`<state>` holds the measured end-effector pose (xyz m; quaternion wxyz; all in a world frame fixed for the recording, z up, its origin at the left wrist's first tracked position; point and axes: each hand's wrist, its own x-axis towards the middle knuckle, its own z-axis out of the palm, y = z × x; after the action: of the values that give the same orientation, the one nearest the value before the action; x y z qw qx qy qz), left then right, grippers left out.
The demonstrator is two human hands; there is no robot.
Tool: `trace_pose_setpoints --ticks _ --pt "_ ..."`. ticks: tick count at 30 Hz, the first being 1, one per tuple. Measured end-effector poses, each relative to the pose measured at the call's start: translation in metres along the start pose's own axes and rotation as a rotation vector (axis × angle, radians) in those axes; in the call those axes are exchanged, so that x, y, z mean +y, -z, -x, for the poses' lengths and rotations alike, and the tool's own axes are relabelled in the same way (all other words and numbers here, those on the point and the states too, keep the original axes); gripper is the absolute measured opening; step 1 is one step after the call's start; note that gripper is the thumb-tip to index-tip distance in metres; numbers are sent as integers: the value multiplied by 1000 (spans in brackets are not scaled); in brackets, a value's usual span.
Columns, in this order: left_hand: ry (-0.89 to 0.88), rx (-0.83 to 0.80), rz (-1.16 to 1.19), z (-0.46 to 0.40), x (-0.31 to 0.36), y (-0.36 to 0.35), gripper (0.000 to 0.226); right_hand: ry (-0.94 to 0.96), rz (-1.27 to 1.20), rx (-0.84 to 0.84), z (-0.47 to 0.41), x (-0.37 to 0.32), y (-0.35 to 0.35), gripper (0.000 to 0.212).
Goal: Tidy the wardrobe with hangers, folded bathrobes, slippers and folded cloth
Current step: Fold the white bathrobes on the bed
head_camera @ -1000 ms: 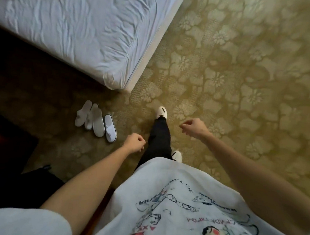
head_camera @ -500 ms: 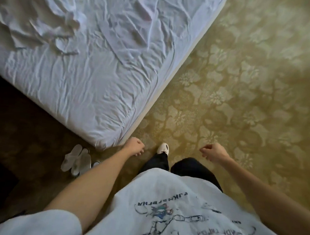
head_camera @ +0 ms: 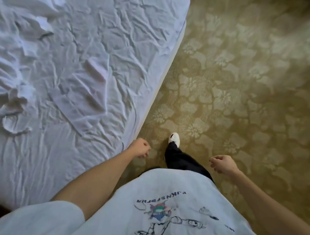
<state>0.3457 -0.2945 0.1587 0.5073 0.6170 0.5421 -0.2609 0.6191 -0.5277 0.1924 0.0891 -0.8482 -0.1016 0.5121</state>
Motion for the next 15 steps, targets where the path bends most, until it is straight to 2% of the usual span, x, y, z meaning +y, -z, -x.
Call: trace_pose_setpoints --ticks 2,7,15 --pt "28 -12 -37 -17 31 35 26 49 60 -8 -19 -52 30 24" --pt "14 174 136 -73 107 115 23 207 137 -83 -71 -202 85 21" --pt "159 102 274 -129 135 169 23 535 372 -266 -127 -438 90 19"
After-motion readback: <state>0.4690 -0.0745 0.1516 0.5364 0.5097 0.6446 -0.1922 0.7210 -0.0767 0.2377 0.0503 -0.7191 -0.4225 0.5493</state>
